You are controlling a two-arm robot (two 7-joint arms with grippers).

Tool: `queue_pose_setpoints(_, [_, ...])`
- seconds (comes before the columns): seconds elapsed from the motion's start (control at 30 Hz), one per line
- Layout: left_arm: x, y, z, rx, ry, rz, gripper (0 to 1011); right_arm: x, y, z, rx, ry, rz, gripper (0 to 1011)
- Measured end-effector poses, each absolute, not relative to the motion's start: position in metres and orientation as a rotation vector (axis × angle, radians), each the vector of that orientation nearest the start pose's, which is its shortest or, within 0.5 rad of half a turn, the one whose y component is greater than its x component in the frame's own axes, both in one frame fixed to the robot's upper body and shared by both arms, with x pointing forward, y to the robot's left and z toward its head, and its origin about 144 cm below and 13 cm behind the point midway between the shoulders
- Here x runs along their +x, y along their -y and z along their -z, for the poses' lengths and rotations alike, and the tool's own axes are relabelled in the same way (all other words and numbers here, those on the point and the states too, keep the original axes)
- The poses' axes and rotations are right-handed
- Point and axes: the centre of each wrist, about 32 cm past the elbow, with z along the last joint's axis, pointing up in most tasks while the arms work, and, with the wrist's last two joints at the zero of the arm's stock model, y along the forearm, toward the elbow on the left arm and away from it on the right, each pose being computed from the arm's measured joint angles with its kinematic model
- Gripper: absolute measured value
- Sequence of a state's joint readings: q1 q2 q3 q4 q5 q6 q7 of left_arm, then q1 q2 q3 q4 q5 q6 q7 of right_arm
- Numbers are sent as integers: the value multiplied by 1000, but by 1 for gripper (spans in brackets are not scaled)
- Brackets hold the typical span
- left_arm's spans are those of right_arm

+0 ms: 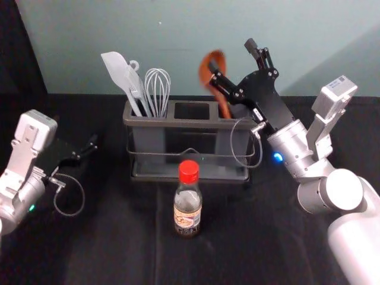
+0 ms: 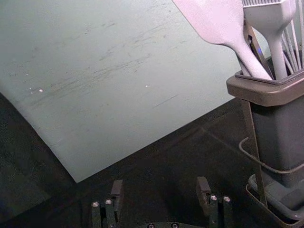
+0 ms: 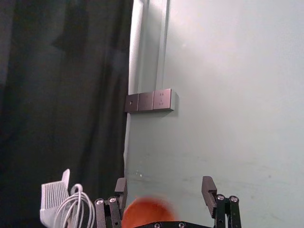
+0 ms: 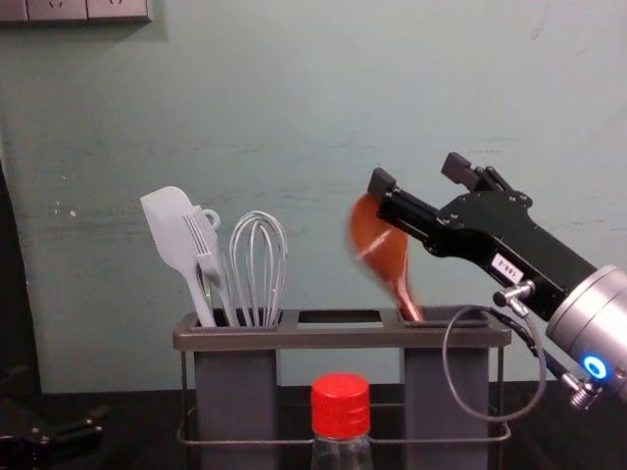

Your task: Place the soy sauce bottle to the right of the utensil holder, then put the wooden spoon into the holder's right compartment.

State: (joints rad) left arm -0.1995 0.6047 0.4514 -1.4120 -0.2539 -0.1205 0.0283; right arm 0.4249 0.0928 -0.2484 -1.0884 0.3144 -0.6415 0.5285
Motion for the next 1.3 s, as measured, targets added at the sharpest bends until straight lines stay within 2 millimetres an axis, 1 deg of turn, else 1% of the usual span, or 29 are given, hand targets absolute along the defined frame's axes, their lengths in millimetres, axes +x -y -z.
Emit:
queue_pose_setpoints(0.27, [489, -310, -1140, 304, 285, -1248, 1000, 568, 202, -1161, 453, 427, 901, 1002])
queue_pose_setpoints(0.5, [489, -310, -1140, 304, 285, -1248, 1000, 558, 209, -1177, 464, 456, 908, 1002])
queue_pose_setpoints(0.7, [489, -310, -1140, 304, 285, -1248, 1000, 529, 213, -1192, 404, 461, 942, 1002])
queue_pose_setpoints(0.77, [489, -310, -1140, 304, 285, -1248, 1000, 514, 213, -1198, 359, 469, 951, 1002])
queue_pose_setpoints(0.83, [489, -310, -1140, 305, 285, -1248, 1000, 504, 213, -1200, 337, 467, 955, 1002])
queue_pose_setpoints(0.87, [489, -310, -1140, 304, 285, -1248, 1000, 494, 213, -1202, 318, 465, 958, 1002])
queue_pose_setpoints(0.9, [489, -310, -1140, 304, 285, -1248, 1000, 485, 213, -1203, 303, 463, 961, 1002])
queue_pose_setpoints(1.3, [489, -310, -1140, 304, 285, -1248, 1000, 428, 214, -1199, 244, 502, 976, 1002])
